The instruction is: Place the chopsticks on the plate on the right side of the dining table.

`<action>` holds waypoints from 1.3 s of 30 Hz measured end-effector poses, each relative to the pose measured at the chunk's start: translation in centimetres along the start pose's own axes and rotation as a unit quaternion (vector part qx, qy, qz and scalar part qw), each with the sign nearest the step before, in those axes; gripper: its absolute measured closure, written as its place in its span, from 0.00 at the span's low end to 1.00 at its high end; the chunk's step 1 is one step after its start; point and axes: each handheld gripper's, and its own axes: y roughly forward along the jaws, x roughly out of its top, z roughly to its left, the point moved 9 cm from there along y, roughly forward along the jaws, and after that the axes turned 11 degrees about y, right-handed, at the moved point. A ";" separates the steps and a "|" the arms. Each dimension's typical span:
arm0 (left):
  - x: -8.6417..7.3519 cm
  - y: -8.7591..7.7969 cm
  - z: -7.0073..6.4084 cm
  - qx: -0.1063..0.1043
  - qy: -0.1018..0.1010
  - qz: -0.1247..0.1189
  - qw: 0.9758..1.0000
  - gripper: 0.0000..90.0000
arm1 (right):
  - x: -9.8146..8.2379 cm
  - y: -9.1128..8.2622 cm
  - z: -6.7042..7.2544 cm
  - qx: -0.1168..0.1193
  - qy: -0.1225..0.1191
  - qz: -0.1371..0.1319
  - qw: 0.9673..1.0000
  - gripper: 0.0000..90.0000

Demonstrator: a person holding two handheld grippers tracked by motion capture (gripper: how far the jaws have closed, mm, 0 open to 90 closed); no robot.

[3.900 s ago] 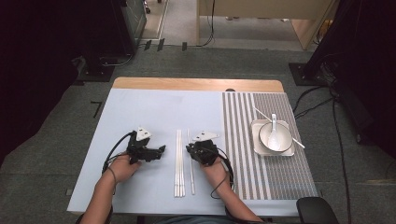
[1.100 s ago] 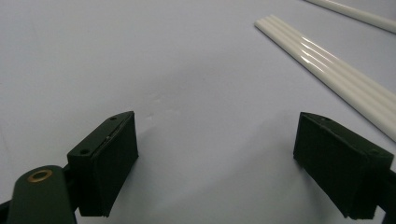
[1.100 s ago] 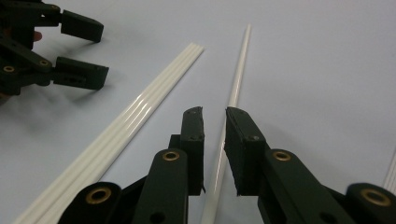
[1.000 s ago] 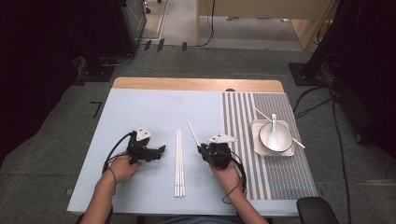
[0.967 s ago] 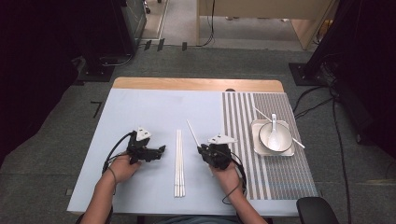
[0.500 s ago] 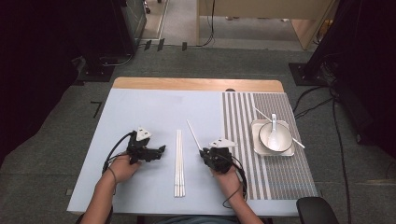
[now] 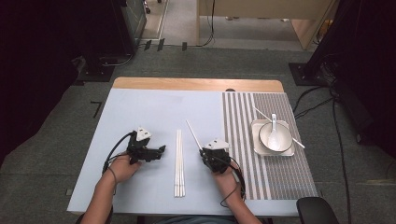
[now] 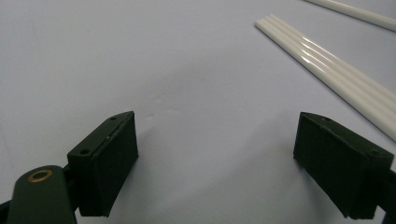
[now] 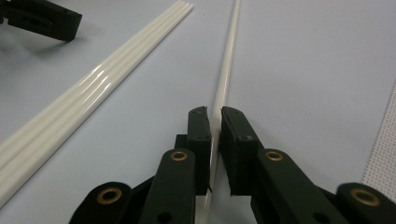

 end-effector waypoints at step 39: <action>0.0 0.0 0.0 0.000 -0.001 0.000 1.000 0.15 | 1.2 -0.1 -1.3 0.060 0.083 0.011 0.995 0.94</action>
